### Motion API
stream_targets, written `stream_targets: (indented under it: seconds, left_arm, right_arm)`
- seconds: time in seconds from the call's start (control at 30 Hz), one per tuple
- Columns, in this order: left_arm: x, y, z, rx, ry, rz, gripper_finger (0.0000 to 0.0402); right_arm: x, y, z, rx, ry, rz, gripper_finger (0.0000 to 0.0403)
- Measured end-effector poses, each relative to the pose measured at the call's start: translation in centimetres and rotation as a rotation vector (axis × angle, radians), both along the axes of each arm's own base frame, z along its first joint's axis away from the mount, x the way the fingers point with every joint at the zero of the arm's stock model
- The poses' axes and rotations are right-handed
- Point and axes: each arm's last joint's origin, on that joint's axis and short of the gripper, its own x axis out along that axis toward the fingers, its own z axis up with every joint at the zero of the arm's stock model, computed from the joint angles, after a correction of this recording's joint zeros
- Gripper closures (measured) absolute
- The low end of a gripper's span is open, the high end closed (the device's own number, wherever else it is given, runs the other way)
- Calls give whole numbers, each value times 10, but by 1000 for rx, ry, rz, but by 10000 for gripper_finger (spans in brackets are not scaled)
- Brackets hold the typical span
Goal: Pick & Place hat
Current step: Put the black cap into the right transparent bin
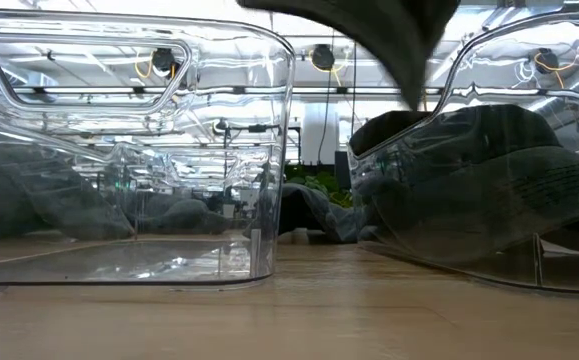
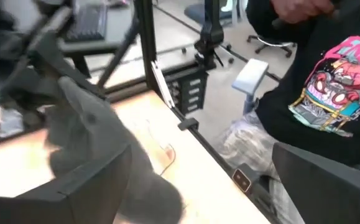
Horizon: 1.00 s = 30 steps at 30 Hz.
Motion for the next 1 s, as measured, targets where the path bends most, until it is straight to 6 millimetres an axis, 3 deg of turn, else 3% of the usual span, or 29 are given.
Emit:
stream_targets:
  seconds: [0.2,0.33,0.47,0.73,1.0]
  left_arm:
    - [-40,14,27,91,-131,-29,11]
    - [-59,23,41,100,-188,64,11]
    - [-75,32,44,124,-210,172,11]
    - [-98,48,16,124,-204,260,11]
    - [-97,52,9,69,-182,357,11]
  right_arm:
    - [-42,4,33,-67,-100,-99,397]
    - [-66,8,50,-73,-165,-145,398]
    - [-79,15,56,-41,-172,-114,399]
    - [-77,38,35,-68,23,-21,399]
    - [-68,47,13,-119,154,-14,399]
